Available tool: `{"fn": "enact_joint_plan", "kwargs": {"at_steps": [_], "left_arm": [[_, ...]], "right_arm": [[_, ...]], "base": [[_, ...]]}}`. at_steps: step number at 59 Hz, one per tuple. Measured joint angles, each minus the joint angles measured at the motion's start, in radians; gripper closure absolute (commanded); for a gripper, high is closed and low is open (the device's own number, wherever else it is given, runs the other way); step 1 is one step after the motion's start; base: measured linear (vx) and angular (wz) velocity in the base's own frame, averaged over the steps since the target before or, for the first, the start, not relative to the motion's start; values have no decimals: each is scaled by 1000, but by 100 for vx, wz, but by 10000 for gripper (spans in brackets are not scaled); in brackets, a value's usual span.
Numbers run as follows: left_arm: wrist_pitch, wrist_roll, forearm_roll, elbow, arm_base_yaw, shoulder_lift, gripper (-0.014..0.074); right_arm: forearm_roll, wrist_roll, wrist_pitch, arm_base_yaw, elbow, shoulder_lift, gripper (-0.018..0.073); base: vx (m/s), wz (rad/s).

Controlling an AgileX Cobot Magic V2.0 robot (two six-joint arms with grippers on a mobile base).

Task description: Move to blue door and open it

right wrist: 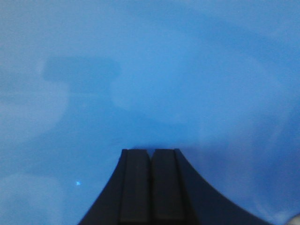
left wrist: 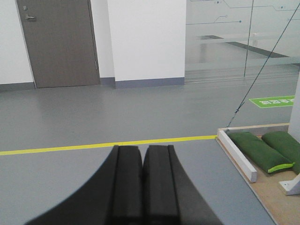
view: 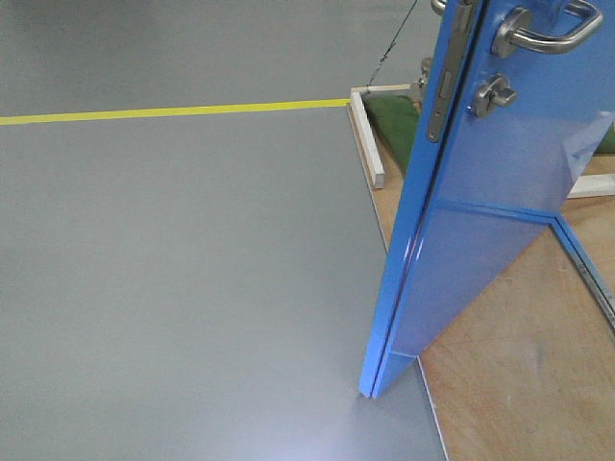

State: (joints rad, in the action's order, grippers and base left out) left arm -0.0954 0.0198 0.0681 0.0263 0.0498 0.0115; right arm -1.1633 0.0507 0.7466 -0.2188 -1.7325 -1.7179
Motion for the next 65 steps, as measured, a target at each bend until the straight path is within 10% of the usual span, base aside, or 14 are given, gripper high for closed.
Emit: {"fn": "enact_joint_plan", "kwargs": {"at_steps": [29, 65], "left_arm": [[0, 0, 0, 0, 0, 0, 524], [0, 0, 0, 0, 0, 0, 524]], "right_arm": [[18, -2, 19, 0, -505, -346, 561], [13, -2, -3, 7, -530, -373, 561]], "base": [[0, 9], [0, 2]]}}
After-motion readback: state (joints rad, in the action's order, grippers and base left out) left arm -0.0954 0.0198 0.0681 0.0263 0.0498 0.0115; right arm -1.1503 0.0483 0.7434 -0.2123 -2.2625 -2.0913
